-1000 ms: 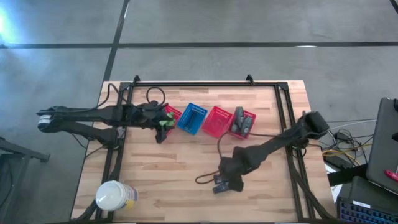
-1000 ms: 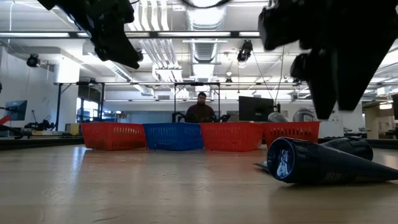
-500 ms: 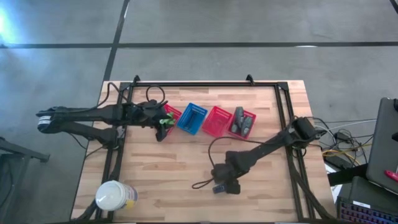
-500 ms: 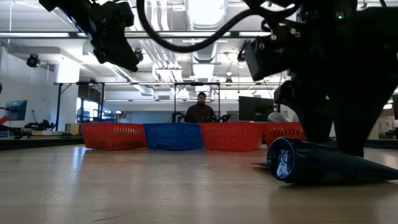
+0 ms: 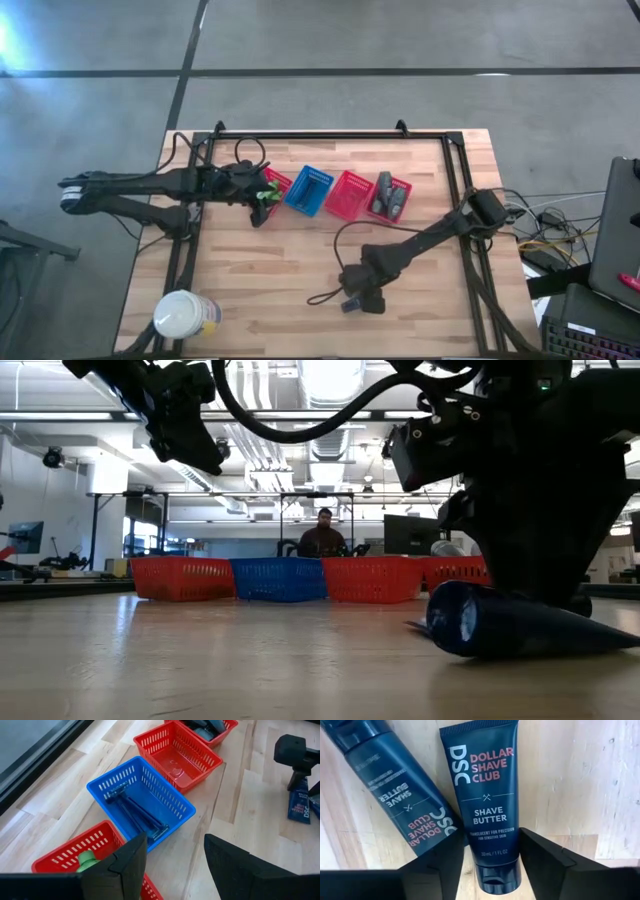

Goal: Pick & Place Travel size toiletries
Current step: Put the blue shave cream into the middle red bin

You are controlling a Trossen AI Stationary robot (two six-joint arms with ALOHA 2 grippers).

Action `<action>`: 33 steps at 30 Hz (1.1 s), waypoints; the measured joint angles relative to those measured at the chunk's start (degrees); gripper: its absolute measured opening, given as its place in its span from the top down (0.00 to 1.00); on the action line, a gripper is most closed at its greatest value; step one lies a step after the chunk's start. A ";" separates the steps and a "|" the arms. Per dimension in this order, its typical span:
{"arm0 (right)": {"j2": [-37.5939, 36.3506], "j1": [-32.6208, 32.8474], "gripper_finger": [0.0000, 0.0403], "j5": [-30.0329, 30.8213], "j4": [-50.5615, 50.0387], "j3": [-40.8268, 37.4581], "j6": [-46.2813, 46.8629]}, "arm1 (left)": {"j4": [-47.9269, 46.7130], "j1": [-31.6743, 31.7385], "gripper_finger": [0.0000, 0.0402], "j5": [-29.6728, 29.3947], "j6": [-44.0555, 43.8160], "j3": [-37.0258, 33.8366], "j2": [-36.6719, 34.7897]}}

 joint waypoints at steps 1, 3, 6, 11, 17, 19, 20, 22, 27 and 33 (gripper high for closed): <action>0.00 0.00 0.57 -0.01 0.02 0.00 0.04 | 0.02 0.00 0.50 0.00 0.00 0.00 0.00; 0.00 -0.14 0.61 -0.16 -0.84 0.52 1.24 | 0.02 -0.02 0.50 0.00 0.01 0.00 0.00; 0.00 -0.61 0.69 -0.18 -4.38 2.64 4.65 | 0.04 -0.02 0.50 0.00 0.02 0.00 0.00; -1.35 -0.82 0.81 3.64 -10.79 4.81 12.09 | 0.13 -0.02 0.50 0.00 0.24 0.00 0.00; -7.47 -3.65 0.87 14.07 -10.91 2.03 40.01 | 0.15 0.00 0.50 -0.16 1.51 0.00 0.01; -10.00 -5.84 0.87 21.37 -8.32 0.59 52.91 | 0.19 0.01 0.50 -0.29 2.18 0.00 0.07; -11.44 -7.16 0.86 24.55 -5.76 -0.24 59.29 | 0.29 0.04 0.50 -0.35 2.61 0.00 0.11; -13.84 -10.07 0.86 30.04 0.45 -2.17 67.71 | 0.42 0.11 0.50 -0.48 2.92 0.00 0.13; -14.53 -19.65 0.83 34.97 13.22 -5.67 71.80 | 1.40 0.18 0.50 -0.50 2.93 -0.02 0.13; -12.46 -27.46 0.79 34.23 21.39 -7.30 71.35 | 1.46 0.22 0.50 -0.47 0.93 -0.04 0.13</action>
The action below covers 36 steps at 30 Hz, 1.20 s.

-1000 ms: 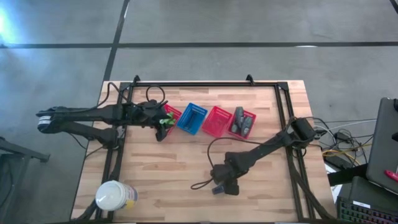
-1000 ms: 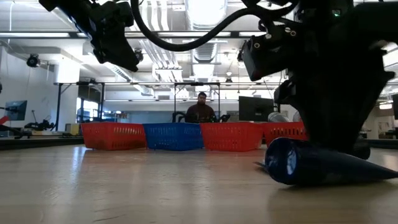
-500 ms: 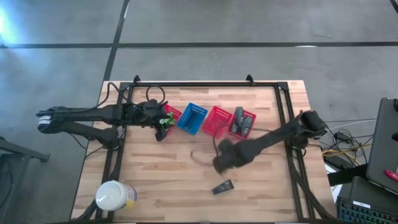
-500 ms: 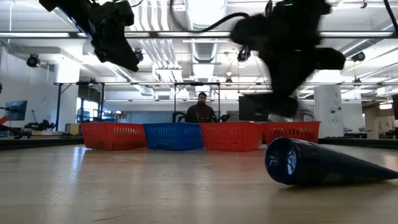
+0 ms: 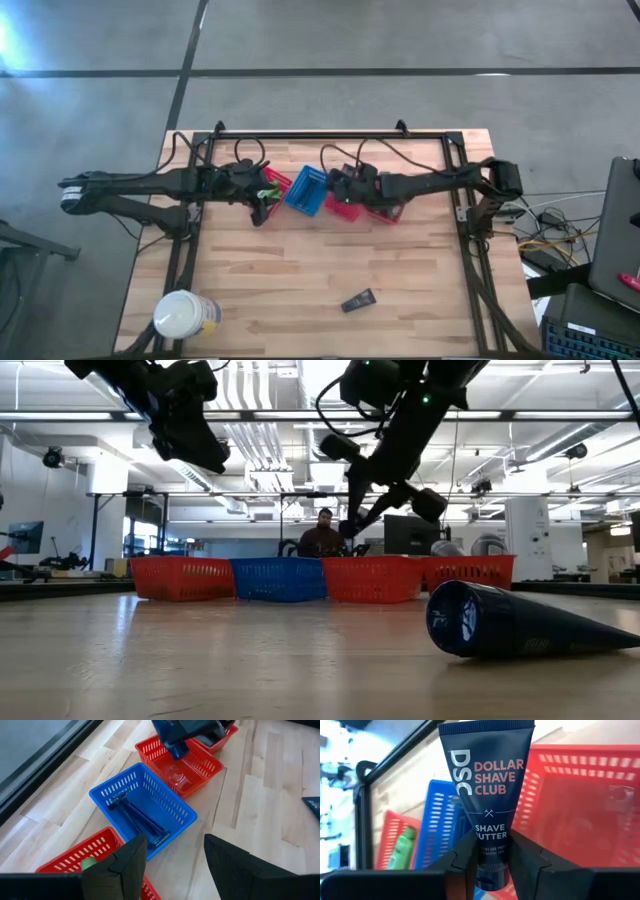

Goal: Pick & Place Travel size toiletries
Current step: Put the blue shave cream into the middle red bin

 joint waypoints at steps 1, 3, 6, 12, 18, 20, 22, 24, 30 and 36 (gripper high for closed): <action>-0.04 -0.60 0.78 -1.17 0.20 0.06 -0.72 | -0.03 0.00 0.50 -0.02 -0.38 0.00 0.00; -0.02 -1.61 0.76 -3.75 -0.71 -0.39 -1.44 | 0.01 0.00 0.50 -0.02 -0.94 0.00 0.00; 0.09 -1.78 0.73 -5.37 -0.88 -1.67 0.50 | 0.03 0.00 0.50 -0.03 -1.19 0.00 0.00; 0.07 -1.66 0.66 -8.39 -0.76 -2.99 6.38 | 0.24 0.00 0.50 -0.03 -0.92 0.00 0.00; -0.60 -1.25 0.56 -8.42 -0.85 -1.64 2.69 | 0.54 0.00 0.50 -0.02 -0.27 0.00 0.00; -1.05 -0.29 0.53 -8.64 -1.00 -0.14 -4.36 | 0.53 0.00 0.50 -0.02 -0.23 0.00 0.00; -1.59 1.53 0.50 -11.49 -0.99 1.76 -17.20 | 0.49 0.00 0.50 -0.02 -0.21 0.00 0.00; -2.07 4.20 0.48 -19.10 -1.72 3.96 -32.69 | 0.45 0.00 0.50 -0.02 -0.21 0.00 0.00; -1.09 17.66 0.45 -35.69 -13.32 6.15 -51.55 | 0.41 0.01 0.50 -0.02 1.05 0.00 0.00; 0.61 26.56 0.38 -34.97 -12.60 7.23 -63.89 | 0.42 0.04 0.50 -0.02 1.94 -0.04 0.00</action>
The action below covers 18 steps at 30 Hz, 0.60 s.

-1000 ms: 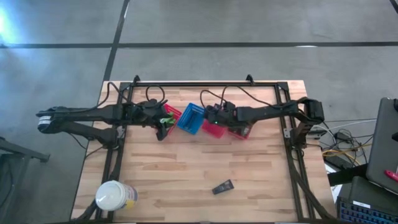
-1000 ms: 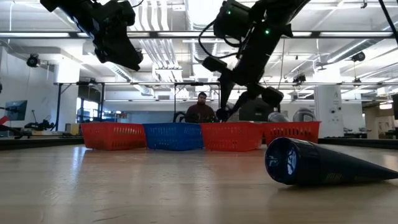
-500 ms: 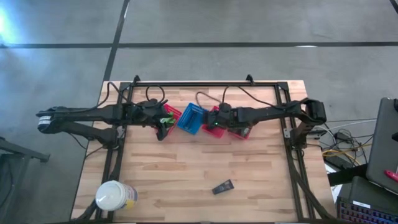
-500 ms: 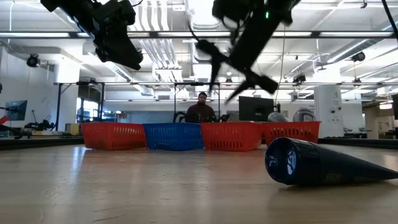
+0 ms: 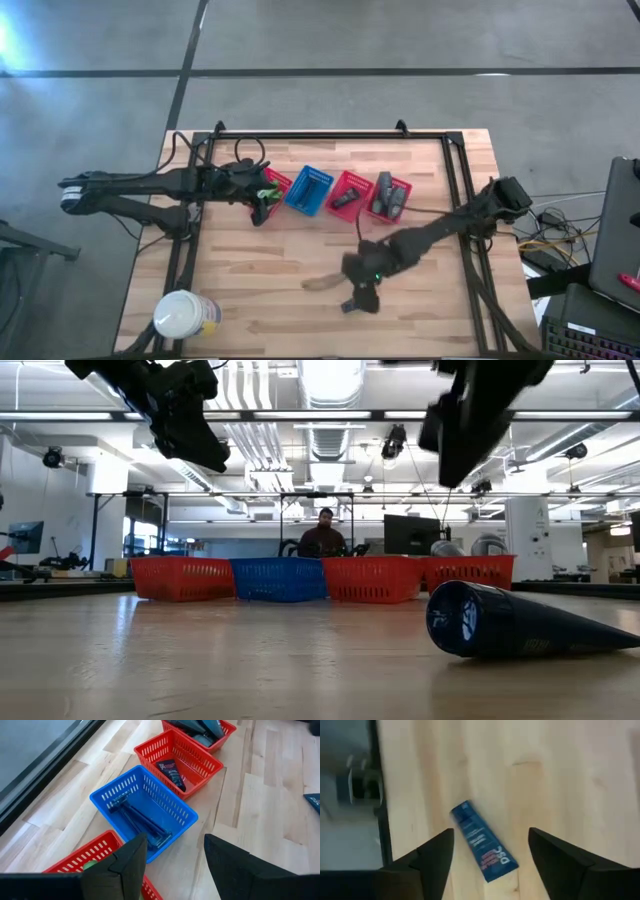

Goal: Pick & Place Travel size toiletries
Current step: Put the blue shave cream into the middle red bin

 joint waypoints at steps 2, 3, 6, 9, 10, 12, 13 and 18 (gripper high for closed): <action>0.82 1.57 0.34 0.74 -0.61 1.59 -6.08 | 0.02 0.00 0.50 -0.02 -0.01 -0.12 0.00; 1.10 2.20 0.31 1.54 -1.37 2.37 -8.85 | -0.02 0.02 0.50 -0.10 -0.03 -0.22 0.00; 2.10 3.05 0.22 4.04 -2.25 3.77 -15.74 | -0.02 0.02 0.50 -0.17 -0.46 -0.66 0.00; 3.89 3.07 0.14 4.79 -1.41 3.90 -18.00 | -0.04 0.02 0.50 -0.18 -1.61 -0.99 0.00; 4.60 3.05 0.12 4.61 -0.40 3.94 -18.04 | -0.01 0.02 0.50 -0.17 -2.04 -1.04 0.00; 6.23 3.13 0.08 4.25 0.50 4.59 -18.16 | 0.00 0.02 0.50 -0.20 -2.53 -1.17 0.00; 7.36 3.30 0.07 4.20 0.57 5.04 -18.19 | -0.01 0.02 0.50 -0.17 -2.89 -1.27 0.00; 13.98 4.58 0.06 4.21 -1.11 9.08 -18.55 | -0.14 0.02 0.50 -0.17 -3.97 -1.89 0.00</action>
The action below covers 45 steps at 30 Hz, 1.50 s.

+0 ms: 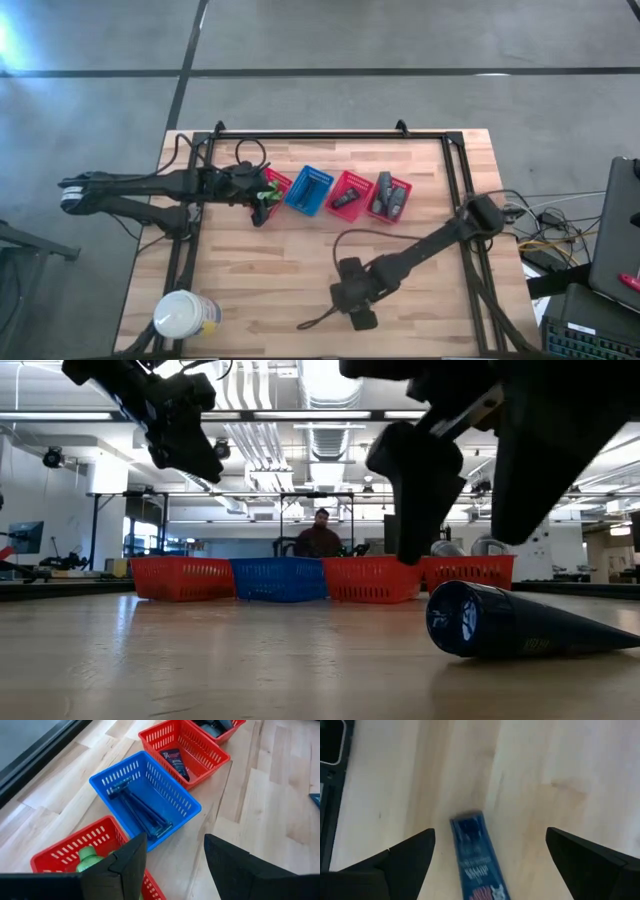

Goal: Pick & Place Travel size toiletries
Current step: Put the blue shave cream into the middle red bin

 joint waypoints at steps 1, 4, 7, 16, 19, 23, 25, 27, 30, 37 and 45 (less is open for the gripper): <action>0.88 0.39 0.06 0.41 -0.60 1.20 -0.71 | -0.06 0.00 0.50 0.00 -0.36 -0.07 0.00; 3.43 1.42 0.07 2.45 -5.52 4.39 -1.79 | 0.10 0.02 0.50 -0.02 -0.71 -0.34 0.00; 5.87 2.27 0.07 3.02 -9.57 6.31 -1.80 | 0.02 0.02 0.50 0.00 -0.73 -0.91 0.00; 9.66 2.38 0.08 2.68 -8.99 7.97 1.68 | 0.15 0.02 0.50 0.13 -0.65 -1.68 -0.02; 9.63 2.19 0.14 2.55 -10.21 7.87 2.44 | 0.14 0.02 0.50 0.17 -0.67 -1.66 -0.02; 9.48 2.17 0.27 2.61 -11.09 7.87 2.54 | 0.19 0.02 0.50 0.20 -0.67 -1.36 -0.02; 9.51 2.18 0.36 2.50 -11.34 7.87 2.54 | 0.19 0.02 0.50 0.19 -0.69 -1.25 -0.02; 9.53 2.22 0.44 2.48 -11.40 7.85 2.56 | 0.24 0.02 0.50 0.20 -0.69 -1.22 -0.02; 9.46 1.89 0.58 1.63 -11.70 7.85 4.91 | 0.59 0.02 0.50 0.20 -0.69 -1.24 -0.02; 5.55 -0.89 0.85 2.24 -13.86 7.78 20.20 | 0.71 0.01 0.50 0.22 -0.33 -0.71 -0.02; -6.44 -11.00 0.89 18.68 -22.20 6.10 51.16 | 2.72 0.02 0.50 0.26 2.26 -0.65 -0.02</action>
